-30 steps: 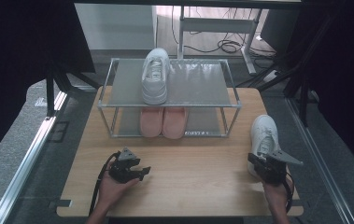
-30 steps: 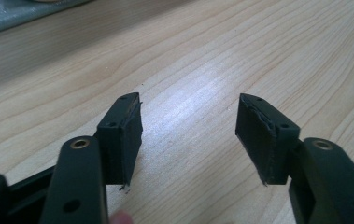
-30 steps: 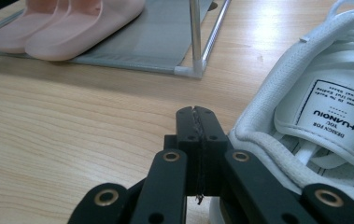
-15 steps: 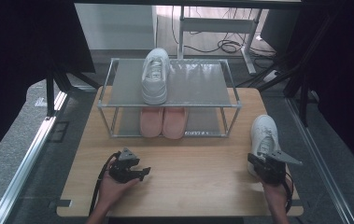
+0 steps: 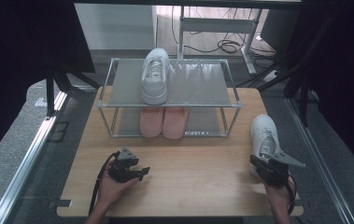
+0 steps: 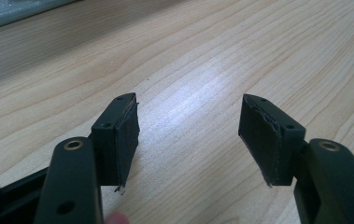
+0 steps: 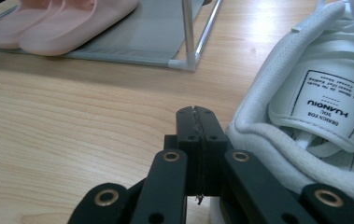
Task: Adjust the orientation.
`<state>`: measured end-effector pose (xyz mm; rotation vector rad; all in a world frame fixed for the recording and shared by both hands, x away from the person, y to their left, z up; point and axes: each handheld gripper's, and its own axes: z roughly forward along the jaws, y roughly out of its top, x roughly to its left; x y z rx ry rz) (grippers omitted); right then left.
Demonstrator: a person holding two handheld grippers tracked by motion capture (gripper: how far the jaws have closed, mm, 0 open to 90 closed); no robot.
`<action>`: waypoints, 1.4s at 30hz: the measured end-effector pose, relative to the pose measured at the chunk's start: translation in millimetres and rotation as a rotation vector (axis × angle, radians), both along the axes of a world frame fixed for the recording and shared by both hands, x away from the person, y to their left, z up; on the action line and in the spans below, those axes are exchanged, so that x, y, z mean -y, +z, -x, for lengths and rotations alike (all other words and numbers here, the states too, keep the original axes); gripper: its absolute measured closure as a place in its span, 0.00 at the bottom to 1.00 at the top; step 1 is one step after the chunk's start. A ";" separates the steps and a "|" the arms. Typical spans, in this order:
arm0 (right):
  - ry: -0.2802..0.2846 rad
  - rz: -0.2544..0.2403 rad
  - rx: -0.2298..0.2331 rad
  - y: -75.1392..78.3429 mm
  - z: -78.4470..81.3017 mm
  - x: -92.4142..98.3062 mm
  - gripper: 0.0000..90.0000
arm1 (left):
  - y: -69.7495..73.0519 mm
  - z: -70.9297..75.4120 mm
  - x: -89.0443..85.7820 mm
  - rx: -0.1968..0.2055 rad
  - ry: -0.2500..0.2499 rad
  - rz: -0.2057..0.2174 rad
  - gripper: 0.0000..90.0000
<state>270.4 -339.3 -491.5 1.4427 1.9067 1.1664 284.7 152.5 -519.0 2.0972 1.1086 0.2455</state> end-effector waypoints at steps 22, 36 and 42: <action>-0.056 -0.031 0.005 -2.1 21.2 27.6 1.00 | 0.0 -0.3 0.7 -0.005 -0.003 -0.002 0.43; -0.088 -0.037 0.008 -0.6 24.5 41.2 1.00 | -1.2 -1.3 0.3 -0.009 -0.005 -0.006 0.43; -0.111 -0.041 0.014 -0.2 25.5 48.9 1.00 | -2.1 -1.4 0.7 -0.015 -0.006 -0.009 0.43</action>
